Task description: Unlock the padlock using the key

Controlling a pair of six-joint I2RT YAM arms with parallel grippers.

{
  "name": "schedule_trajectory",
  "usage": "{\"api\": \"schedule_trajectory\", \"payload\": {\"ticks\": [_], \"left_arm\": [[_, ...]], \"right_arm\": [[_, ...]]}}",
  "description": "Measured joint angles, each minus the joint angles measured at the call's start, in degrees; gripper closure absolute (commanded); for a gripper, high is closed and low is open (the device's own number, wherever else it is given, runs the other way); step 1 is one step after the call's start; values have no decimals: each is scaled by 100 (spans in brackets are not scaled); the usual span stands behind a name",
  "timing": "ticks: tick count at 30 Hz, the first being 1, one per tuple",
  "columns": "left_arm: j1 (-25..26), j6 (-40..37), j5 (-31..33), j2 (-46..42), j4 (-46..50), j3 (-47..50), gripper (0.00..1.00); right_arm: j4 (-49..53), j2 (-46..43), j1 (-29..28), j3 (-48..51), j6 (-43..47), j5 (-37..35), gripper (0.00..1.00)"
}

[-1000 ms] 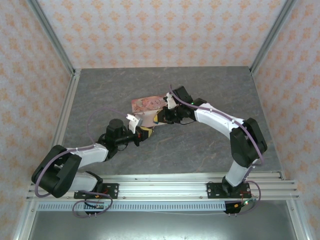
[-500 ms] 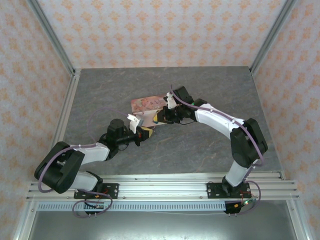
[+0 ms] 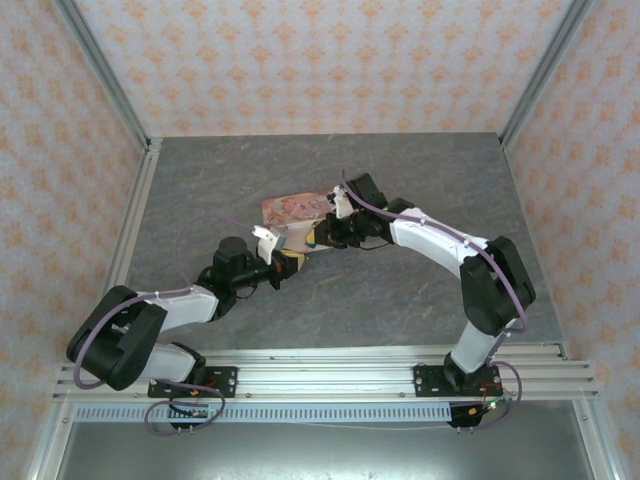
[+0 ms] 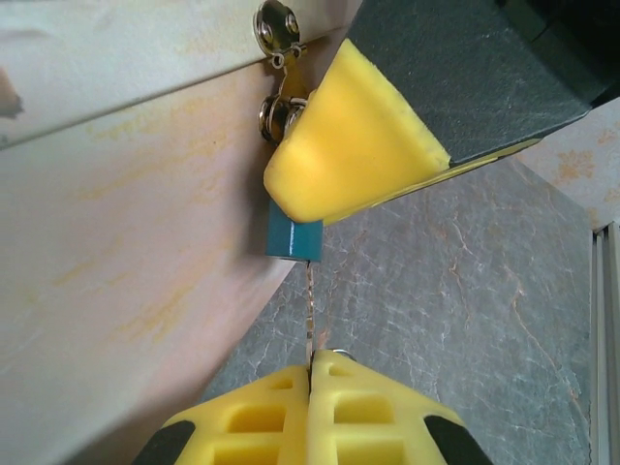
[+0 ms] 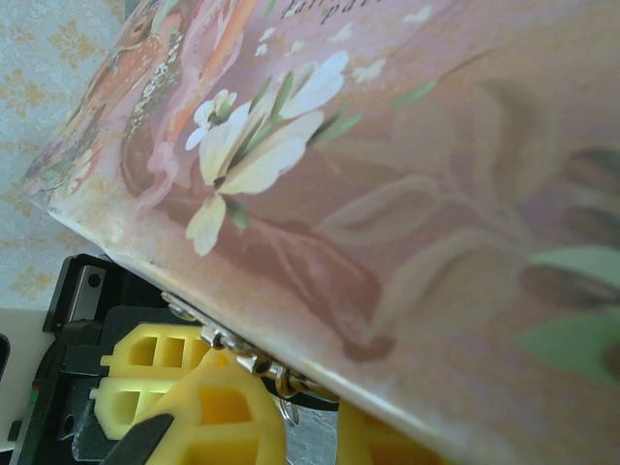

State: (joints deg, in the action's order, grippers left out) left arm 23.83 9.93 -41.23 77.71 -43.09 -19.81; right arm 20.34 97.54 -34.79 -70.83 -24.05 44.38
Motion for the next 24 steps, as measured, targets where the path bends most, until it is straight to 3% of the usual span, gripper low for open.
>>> {"api": "schedule_trajectory", "payload": {"ticks": [24], "left_arm": [[2,-151,138,-39,20,-31,100]], "right_arm": [[-225,0,13,26,-280,66,100]]}}
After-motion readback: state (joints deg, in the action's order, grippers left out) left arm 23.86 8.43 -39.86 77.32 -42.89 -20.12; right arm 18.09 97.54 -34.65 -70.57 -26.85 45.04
